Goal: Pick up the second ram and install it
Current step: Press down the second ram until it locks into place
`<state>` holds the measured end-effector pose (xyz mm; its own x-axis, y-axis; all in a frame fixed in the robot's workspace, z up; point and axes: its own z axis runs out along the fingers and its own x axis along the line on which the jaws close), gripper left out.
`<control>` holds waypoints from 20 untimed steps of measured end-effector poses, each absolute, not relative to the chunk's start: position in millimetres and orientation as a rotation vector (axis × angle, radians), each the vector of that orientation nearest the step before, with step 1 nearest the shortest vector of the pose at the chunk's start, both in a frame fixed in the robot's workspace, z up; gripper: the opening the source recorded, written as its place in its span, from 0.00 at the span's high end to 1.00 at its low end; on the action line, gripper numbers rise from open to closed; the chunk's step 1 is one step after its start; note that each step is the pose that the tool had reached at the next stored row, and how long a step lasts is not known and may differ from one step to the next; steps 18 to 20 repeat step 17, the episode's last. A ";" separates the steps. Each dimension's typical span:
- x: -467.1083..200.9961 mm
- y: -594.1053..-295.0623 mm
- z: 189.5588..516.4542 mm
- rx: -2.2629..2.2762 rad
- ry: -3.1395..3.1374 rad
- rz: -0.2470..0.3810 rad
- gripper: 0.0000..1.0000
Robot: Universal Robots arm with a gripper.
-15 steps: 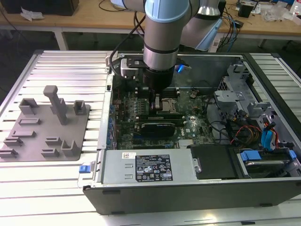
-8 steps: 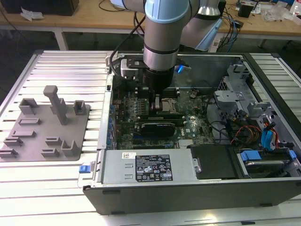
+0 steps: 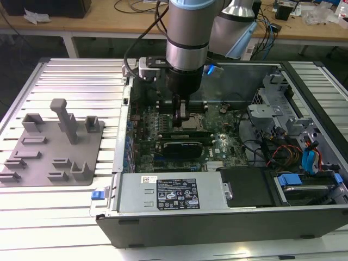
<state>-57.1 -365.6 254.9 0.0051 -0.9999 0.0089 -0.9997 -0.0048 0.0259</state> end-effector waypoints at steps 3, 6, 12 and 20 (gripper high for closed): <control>-55.1 -365.6 255.2 2.210 -2.198 -0.019 0.92; -37.3 -365.7 255.2 2.209 -2.199 -0.019 0.92; -19.3 -365.8 255.1 2.209 -2.199 -0.019 0.92; -19.3 -365.8 255.1 2.209 -2.199 -0.020 0.92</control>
